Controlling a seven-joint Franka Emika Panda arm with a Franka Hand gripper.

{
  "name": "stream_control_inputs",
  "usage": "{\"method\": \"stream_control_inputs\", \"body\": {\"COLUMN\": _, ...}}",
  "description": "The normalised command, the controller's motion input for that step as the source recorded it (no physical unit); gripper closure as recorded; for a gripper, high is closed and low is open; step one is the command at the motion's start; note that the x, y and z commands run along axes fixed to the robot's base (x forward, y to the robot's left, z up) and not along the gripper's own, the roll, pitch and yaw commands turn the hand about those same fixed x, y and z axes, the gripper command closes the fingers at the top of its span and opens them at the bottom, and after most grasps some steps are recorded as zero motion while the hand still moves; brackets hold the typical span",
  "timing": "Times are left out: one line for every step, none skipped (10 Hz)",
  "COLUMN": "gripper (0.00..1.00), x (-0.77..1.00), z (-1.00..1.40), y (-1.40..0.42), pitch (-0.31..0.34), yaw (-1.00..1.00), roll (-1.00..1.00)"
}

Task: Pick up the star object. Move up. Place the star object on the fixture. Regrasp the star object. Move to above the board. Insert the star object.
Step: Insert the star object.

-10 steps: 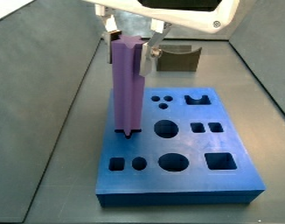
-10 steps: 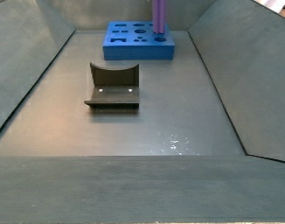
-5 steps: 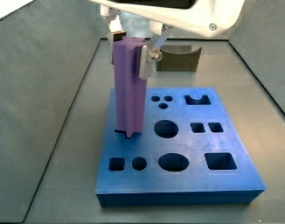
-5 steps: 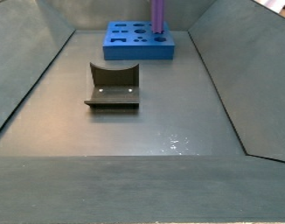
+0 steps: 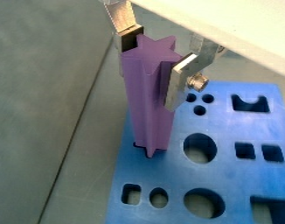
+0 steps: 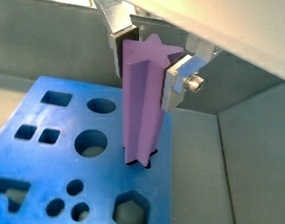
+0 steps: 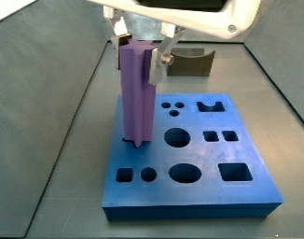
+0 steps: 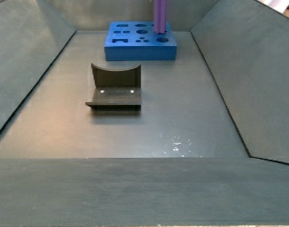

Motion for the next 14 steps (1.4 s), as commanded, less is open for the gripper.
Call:
{"method": "stream_control_inputs", "body": {"gripper": 1.0, "x": 0.0, "z": -0.34, "y": 0.0, "pitch": 0.0, "yaw": 0.63, "roll": 0.12}}
{"method": "stream_control_inputs", "body": {"gripper": 1.0, "x": 0.0, "z": -0.4, "y": 0.0, "pitch": 0.0, "yaw": 0.45, "roll": 0.09}}
{"method": "stream_control_inputs", "body": {"gripper": 1.0, "x": 0.0, "z": -0.48, "y": -0.03, "pitch": 0.0, "yaw": 0.33, "roll": 0.04}}
{"method": "stream_control_inputs", "body": {"gripper": 1.0, "x": 0.11, "z": -0.71, "y": -0.06, "pitch": 0.0, "yaw": 0.23, "roll": 0.01}}
{"method": "stream_control_inputs", "body": {"gripper": 1.0, "x": 0.14, "z": -0.78, "y": -0.08, "pitch": 0.0, "yaw": 0.18, "roll": 0.0}}
{"method": "stream_control_inputs", "body": {"gripper": 1.0, "x": 0.12, "z": -0.81, "y": -0.1, "pitch": -0.014, "yaw": 0.13, "roll": 0.0}}
{"method": "stream_control_inputs", "body": {"gripper": 1.0, "x": 0.08, "z": -0.93, "y": -0.14, "pitch": -0.053, "yaw": 0.08, "roll": 0.0}}
{"method": "stream_control_inputs", "body": {"gripper": 1.0, "x": 0.0, "z": -0.94, "y": -0.2, "pitch": -0.163, "yaw": 0.0, "roll": 0.07}}
{"method": "stream_control_inputs", "body": {"gripper": 1.0, "x": 0.0, "z": -0.57, "y": -0.2, "pitch": -0.121, "yaw": -0.03, "roll": 0.24}}
{"method": "stream_control_inputs", "body": {"gripper": 1.0, "x": 0.0, "z": -0.37, "y": -0.23, "pitch": -0.016, "yaw": -0.05, "roll": 0.39}}
{"method": "stream_control_inputs", "body": {"gripper": 1.0, "x": 0.06, "z": -0.37, "y": -0.16, "pitch": 0.0, "yaw": -0.03, "roll": 0.28}}
{"method": "stream_control_inputs", "body": {"gripper": 1.0, "x": 0.0, "z": -0.21, "y": -0.04, "pitch": -0.024, "yaw": 0.0, "roll": 0.1}}
{"method": "stream_control_inputs", "body": {"gripper": 1.0, "x": 0.0, "z": -0.06, "y": 0.0, "pitch": -0.057, "yaw": 0.0, "roll": 0.0}}
{"method": "stream_control_inputs", "body": {"gripper": 1.0, "x": 0.0, "z": 0.0, "y": -0.07, "pitch": 0.0, "yaw": 0.0, "roll": 0.07}}
